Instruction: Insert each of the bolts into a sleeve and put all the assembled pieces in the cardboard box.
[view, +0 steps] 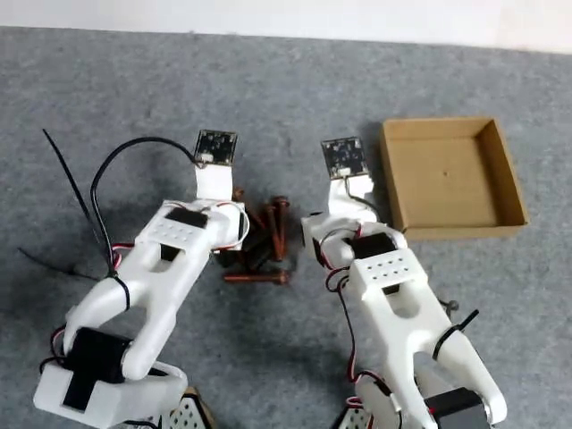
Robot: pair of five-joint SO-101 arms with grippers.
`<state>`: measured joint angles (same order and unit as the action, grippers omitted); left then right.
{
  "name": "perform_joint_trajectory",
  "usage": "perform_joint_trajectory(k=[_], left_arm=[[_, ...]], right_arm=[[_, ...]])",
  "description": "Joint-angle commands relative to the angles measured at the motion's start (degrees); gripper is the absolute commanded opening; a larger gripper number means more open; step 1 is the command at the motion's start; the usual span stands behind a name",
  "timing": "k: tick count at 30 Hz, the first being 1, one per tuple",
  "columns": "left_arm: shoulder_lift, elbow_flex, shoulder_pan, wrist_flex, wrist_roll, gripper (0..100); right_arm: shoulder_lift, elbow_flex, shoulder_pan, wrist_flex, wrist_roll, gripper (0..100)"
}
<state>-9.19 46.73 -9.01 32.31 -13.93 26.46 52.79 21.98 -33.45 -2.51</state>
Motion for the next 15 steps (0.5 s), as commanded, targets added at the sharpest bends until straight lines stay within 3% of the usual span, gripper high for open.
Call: perform_joint_trajectory(k=[1, 15], left_arm=[[-0.13, -0.31, 0.31, -1.41, -1.14, 9], [-0.13, -0.22, 1.19, 0.35, -4.48, 9]], right_arm=[[2.59, -0.48, -0.57, 1.19, 0.09, 0.3], [2.59, -0.4, -0.57, 1.1, 0.09, 0.3]])
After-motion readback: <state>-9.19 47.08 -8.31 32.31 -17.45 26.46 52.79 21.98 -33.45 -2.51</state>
